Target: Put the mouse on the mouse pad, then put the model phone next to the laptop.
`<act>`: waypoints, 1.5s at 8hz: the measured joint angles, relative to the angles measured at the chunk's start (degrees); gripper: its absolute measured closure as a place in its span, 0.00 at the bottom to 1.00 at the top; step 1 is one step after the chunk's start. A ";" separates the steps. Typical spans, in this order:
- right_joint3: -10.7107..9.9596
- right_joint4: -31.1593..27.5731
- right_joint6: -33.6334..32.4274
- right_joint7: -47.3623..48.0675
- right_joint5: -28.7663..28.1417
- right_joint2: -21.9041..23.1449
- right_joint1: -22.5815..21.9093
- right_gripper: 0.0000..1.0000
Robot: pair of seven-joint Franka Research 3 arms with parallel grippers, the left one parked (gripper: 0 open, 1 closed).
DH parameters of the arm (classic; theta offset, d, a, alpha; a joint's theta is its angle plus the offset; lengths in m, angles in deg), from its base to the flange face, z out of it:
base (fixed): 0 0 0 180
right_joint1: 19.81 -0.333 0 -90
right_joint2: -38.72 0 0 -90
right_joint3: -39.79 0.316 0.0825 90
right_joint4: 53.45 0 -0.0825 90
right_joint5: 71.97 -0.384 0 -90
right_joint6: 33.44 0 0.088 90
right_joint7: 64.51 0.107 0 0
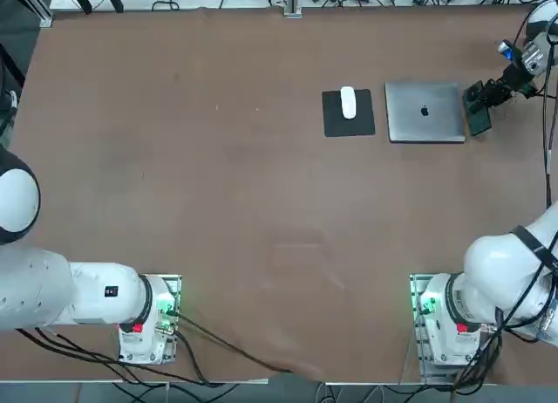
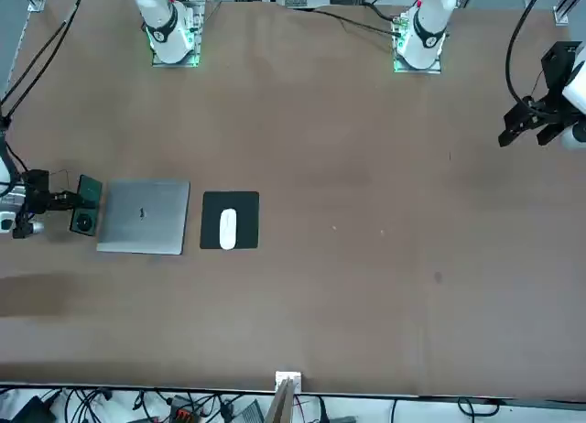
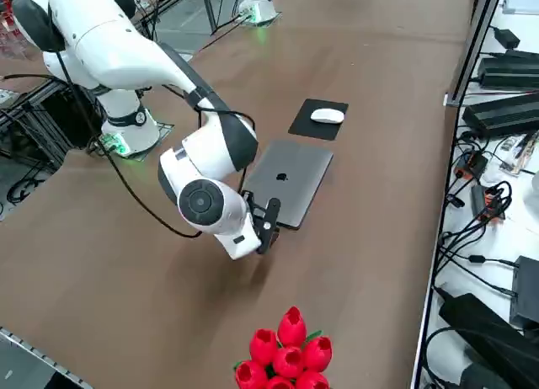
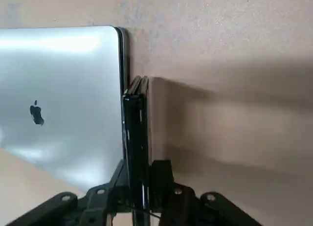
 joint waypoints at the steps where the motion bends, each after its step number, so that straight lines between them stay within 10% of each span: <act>1: 0.00 0.02 0.00 -0.01 0.00 -0.37 0.00 0.84; 3: -0.01 0.08 0.10 -0.04 0.00 -0.77 0.00 0.82; 8: -0.55 4.63 0.61 -0.18 6.94 0.77 0.23 0.02; 12: 0.28 7.19 -11.24 5.83 13.74 15.47 -2.91 0.00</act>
